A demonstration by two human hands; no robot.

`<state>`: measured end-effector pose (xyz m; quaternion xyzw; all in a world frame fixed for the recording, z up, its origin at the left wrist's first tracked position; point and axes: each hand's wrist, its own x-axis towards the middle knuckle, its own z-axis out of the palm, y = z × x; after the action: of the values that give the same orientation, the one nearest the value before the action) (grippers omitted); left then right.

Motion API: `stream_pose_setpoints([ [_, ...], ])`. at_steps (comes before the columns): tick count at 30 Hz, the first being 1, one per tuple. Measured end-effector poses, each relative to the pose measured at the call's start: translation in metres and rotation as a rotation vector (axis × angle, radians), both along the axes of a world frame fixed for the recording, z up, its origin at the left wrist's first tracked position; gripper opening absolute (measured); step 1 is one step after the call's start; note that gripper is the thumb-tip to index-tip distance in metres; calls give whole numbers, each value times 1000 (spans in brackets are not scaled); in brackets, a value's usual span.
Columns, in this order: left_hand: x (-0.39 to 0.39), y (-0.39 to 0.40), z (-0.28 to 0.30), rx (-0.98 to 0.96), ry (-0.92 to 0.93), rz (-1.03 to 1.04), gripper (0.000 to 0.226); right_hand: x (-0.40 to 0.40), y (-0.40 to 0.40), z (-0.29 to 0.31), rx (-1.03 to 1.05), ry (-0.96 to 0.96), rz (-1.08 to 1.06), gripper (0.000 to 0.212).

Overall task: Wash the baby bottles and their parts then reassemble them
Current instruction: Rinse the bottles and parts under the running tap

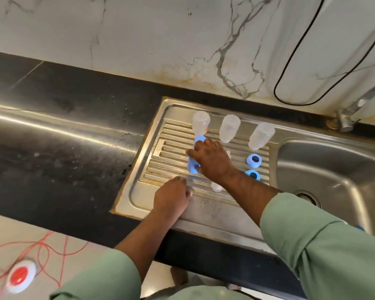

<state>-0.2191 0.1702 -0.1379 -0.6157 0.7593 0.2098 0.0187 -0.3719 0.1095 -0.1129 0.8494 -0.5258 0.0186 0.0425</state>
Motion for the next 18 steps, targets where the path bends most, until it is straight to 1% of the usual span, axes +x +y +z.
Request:
stream_pose_setpoints([
  [2,-6,6,9,-79,46,11,30,-9,7,6,-4,-76,-46,55],
  [3,-10,9,14,-108,66,-7,29,-16,11,10,-20,-124,-73,54],
  [6,-33,15,28,-173,148,-71,30,-51,35,17,-86,-289,-144,38],
  [8,-61,19,36,-200,201,-135,30,-88,56,19,-122,-372,-210,26],
  [9,-81,23,39,-204,237,-176,31,-114,70,17,-137,-397,-261,22],
  [11,-117,27,43,-199,288,-245,33,-158,95,16,-138,-423,-362,21],
  [13,-163,36,42,-171,301,-334,32,-209,125,14,-89,-425,-476,19],
  [15,-214,48,38,-120,311,-406,27,-265,152,8,-2,-406,-585,18],
  [18,-287,64,21,-38,273,-496,16,-341,179,-8,222,-344,-732,23],
])
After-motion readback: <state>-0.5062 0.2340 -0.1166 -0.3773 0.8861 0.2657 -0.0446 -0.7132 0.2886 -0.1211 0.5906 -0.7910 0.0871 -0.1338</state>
